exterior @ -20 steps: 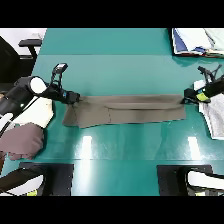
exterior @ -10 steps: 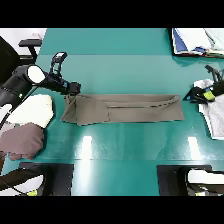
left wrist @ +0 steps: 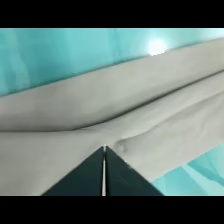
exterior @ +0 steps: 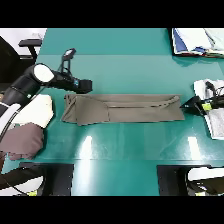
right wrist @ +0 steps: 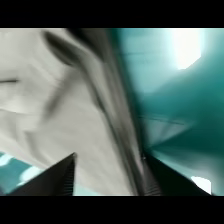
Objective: Fold the shirts.
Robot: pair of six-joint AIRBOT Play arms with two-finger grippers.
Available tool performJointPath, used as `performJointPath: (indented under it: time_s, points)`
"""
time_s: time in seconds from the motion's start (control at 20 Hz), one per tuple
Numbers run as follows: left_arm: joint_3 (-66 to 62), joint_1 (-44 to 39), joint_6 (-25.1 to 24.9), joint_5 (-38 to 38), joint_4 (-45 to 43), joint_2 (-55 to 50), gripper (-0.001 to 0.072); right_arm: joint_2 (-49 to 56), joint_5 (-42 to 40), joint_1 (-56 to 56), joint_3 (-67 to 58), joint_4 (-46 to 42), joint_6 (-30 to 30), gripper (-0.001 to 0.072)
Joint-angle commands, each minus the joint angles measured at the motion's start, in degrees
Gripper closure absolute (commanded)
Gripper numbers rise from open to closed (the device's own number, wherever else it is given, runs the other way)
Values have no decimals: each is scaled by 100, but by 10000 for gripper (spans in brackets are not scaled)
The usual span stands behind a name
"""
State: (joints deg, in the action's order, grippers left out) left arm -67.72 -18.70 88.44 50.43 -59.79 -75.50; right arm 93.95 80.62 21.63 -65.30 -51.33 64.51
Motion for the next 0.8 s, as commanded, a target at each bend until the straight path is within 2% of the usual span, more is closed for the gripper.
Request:
performJointPath:
  time_s: [0.0,0.1,0.35,0.45,0.75]
  points:
    - [-15,-483,177,-323,216,-407,687,286,-297,-328,31,278,-127,370]
    - [-138,-638,155,-439,468,-765,688,254,-273,-455,-66,278,-269,697]
    - [-1040,-1051,153,-284,542,-1856,688,-411,400,-535,-1003,870,-232,698]
    - [-1408,-1239,151,-286,544,-2251,688,-774,608,-745,-1447,1154,-7,698]
    - [-2149,-1412,155,-37,616,-3067,688,-1580,608,-1915,-2367,1812,339,697]
